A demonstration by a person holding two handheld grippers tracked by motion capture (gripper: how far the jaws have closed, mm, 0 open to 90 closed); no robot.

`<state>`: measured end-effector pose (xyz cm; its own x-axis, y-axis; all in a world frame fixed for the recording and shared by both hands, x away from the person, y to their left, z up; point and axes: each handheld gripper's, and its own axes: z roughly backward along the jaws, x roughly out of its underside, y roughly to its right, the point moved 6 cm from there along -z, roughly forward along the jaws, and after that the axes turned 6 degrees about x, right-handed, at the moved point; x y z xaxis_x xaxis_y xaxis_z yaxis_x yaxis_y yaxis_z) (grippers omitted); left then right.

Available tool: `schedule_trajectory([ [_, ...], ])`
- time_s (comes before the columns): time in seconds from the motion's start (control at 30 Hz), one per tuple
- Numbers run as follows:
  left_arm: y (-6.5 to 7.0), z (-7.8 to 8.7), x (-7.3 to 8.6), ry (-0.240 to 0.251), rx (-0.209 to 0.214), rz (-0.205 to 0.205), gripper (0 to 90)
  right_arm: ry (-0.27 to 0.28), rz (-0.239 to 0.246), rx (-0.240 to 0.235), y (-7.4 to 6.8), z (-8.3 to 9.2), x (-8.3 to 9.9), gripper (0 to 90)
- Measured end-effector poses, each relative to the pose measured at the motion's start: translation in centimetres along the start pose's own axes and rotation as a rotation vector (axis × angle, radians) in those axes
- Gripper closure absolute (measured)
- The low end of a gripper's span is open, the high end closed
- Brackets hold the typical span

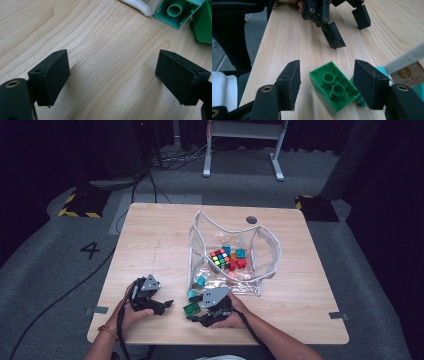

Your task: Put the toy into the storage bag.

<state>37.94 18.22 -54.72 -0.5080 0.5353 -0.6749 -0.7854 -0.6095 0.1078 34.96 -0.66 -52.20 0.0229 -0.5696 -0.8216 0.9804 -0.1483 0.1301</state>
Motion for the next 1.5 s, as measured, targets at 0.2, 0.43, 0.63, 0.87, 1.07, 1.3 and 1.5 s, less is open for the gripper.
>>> schedule_trajectory([
  [0.2, 0.0, 0.0, 0.0, 0.000, 0.000, 0.000, 12.4, -0.044, 0.066, -0.020, -0.2, -1.1, 0.0, 38.3],
  [0.43, 0.0, 0.0, 0.0, 0.000, -0.002, -0.003, 12.5, -0.085, 0.074, -0.018, 0.1, -1.7, 0.5, 39.1],
  [0.63, 0.0, 0.1, 0.0, -0.001, 0.000, -0.010, 12.7, -0.128, 0.070, -0.030, 0.1, -1.3, 1.4, 48.9],
  [0.87, 0.0, 0.0, 0.0, 0.000, 0.002, -0.008, 12.7, -0.096, 0.007, -0.029, 0.8, -0.1, 2.3, 58.7],
  [1.07, 0.0, 0.1, 0.1, 0.001, -0.002, -0.006, 12.8, -0.118, -0.033, -0.004, 1.2, 2.2, 3.4, 58.8],
  [1.3, 0.1, 0.1, 0.1, 0.003, -0.004, -0.003, 12.8, -0.132, -0.068, 0.059, 2.5, 4.4, 4.4, 58.7],
  [1.5, 0.1, 0.1, 0.1, 0.003, -0.005, -0.006, 12.8, -0.130, -0.068, 0.114, 3.7, 7.0, 5.6, 58.8],
])
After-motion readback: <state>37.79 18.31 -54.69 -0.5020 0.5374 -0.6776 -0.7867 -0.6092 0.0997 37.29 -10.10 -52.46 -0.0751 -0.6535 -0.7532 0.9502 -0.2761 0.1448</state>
